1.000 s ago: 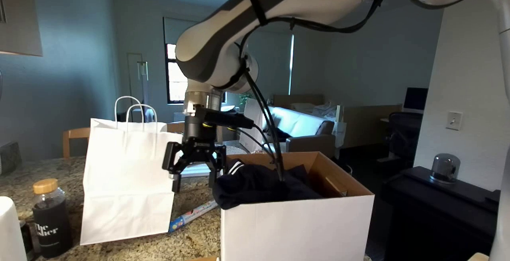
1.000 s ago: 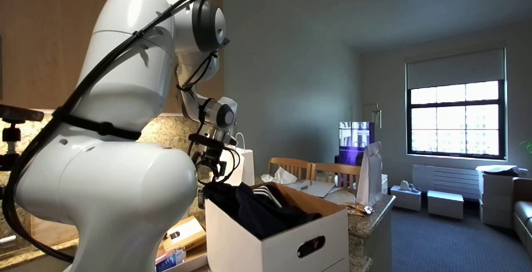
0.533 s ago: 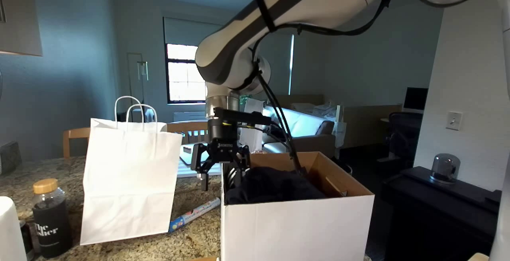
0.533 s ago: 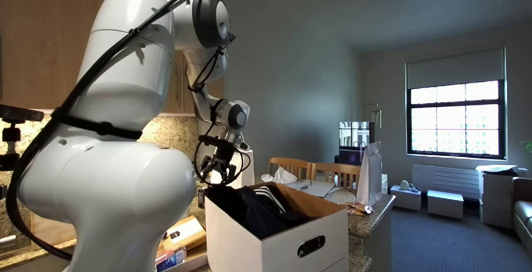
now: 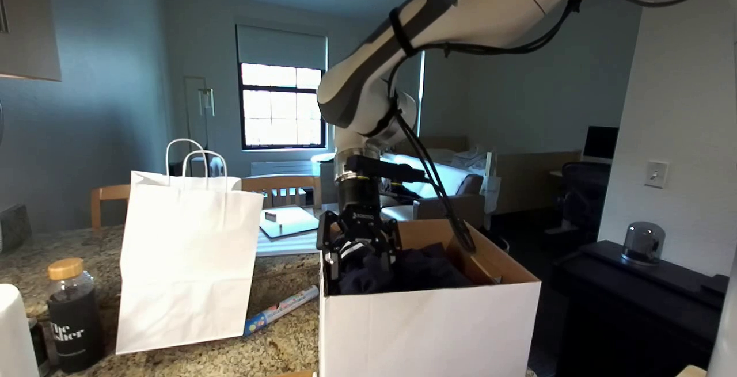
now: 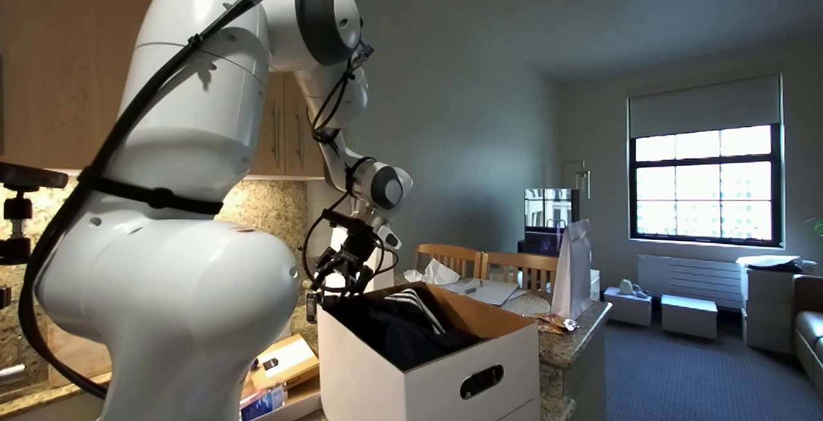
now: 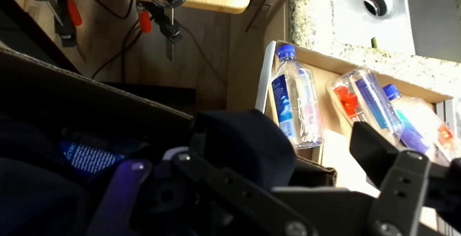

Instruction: Remove three bottles from the box

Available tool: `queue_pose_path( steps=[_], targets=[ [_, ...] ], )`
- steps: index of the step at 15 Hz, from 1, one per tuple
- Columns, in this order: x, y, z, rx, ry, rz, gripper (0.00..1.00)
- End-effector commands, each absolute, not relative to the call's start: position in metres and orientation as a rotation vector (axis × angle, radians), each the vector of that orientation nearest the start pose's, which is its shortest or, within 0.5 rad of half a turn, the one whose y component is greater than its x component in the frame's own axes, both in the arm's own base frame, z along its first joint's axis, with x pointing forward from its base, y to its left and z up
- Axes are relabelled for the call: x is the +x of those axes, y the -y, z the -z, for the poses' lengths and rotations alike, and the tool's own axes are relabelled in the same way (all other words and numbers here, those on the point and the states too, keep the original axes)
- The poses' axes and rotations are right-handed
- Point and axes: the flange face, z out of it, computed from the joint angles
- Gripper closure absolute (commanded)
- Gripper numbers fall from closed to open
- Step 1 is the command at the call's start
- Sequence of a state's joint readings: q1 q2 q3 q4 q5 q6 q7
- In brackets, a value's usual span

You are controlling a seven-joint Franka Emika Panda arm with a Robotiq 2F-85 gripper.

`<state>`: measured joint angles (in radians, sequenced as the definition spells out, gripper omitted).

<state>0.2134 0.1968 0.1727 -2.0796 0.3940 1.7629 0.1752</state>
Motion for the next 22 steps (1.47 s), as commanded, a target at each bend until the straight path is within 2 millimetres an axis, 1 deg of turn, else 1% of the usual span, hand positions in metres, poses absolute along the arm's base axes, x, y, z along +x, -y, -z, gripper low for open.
queue_pose_path(
  steps=[1, 3, 4, 5, 7, 9, 11, 13, 15, 17, 19, 21, 22],
  targets=[
    [0.482, -0.172, -0.293, -2.659, -0.129, -0.782, 0.0],
    [0.496, -0.144, -0.298, -2.637, -0.226, -0.666, 0.0],
    [0.502, -0.134, -0.3, -2.63, -0.271, -0.603, 0.0],
    [0.508, -0.127, -0.3, -2.627, -0.324, -0.533, 0.0],
    [0.514, -0.124, -0.302, -2.671, -0.372, -0.415, 0.0],
    [0.507, -0.135, -0.312, -2.751, -0.366, -0.251, 0.0],
    [0.491, -0.146, -0.327, -2.822, -0.393, -0.139, 0.0],
    [0.468, -0.154, -0.349, -2.864, -0.456, -0.022, 0.0],
    [0.445, -0.158, -0.374, -2.886, -0.563, 0.068, 0.0],
    [0.431, -0.152, -0.401, -2.891, -0.71, 0.064, 0.0],
    [0.425, -0.144, -0.424, -2.897, -0.828, 0.047, 0.0],
    [0.426, -0.138, -0.438, -2.933, -0.924, 0.012, 0.0],
    [0.429, -0.135, -0.441, -2.962, -0.945, -0.022, 0.0]
  ],
)
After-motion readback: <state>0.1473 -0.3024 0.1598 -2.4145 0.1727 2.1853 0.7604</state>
